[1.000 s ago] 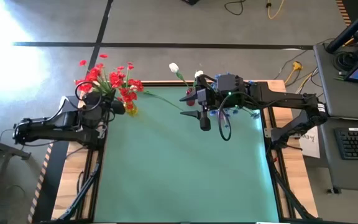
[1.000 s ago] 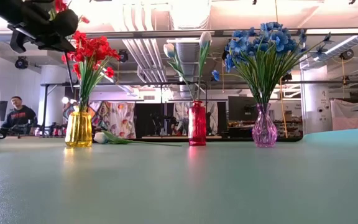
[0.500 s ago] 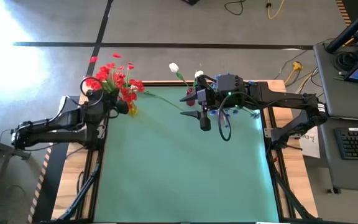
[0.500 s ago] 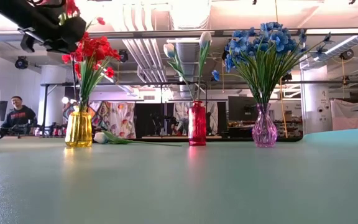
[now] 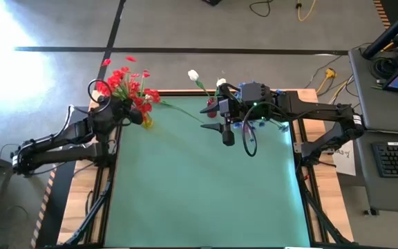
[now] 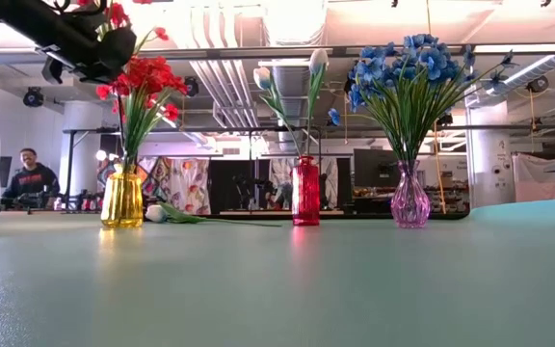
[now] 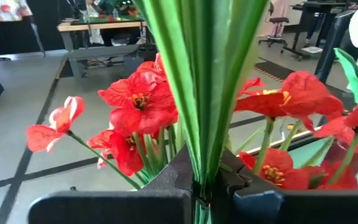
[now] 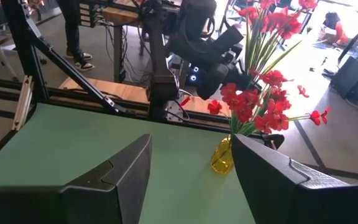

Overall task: Sort flowers into vase by color
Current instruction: Put the red flower into the yellow vase

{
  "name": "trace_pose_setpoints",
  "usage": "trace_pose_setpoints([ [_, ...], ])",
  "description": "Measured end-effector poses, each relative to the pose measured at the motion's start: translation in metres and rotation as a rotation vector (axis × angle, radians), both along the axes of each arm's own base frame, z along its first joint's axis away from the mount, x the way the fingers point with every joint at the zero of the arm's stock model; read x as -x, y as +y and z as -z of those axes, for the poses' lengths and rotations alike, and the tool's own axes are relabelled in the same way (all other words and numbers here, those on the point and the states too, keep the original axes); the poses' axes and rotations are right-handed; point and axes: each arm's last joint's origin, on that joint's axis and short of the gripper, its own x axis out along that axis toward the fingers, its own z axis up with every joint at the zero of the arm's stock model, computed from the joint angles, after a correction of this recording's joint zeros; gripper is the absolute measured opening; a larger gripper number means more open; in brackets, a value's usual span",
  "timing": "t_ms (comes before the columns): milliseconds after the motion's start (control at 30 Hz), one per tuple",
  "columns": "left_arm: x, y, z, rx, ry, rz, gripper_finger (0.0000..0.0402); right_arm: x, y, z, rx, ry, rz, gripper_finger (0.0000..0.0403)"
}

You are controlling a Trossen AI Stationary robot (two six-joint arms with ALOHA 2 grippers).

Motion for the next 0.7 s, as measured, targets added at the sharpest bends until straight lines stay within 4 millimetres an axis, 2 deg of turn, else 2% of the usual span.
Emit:
trace_pose_setpoints([
  [500,0.000,0.003,0.011,0.036,-0.011,-0.011,0.0000,0.000,0.000,0.001,-0.001,0.004,0.000,0.0215],
  [700,0.000,0.004,0.024,0.056,-0.012,-0.036,0.0000,0.000,0.000,0.002,-0.001,0.004,0.000,0.0215],
])
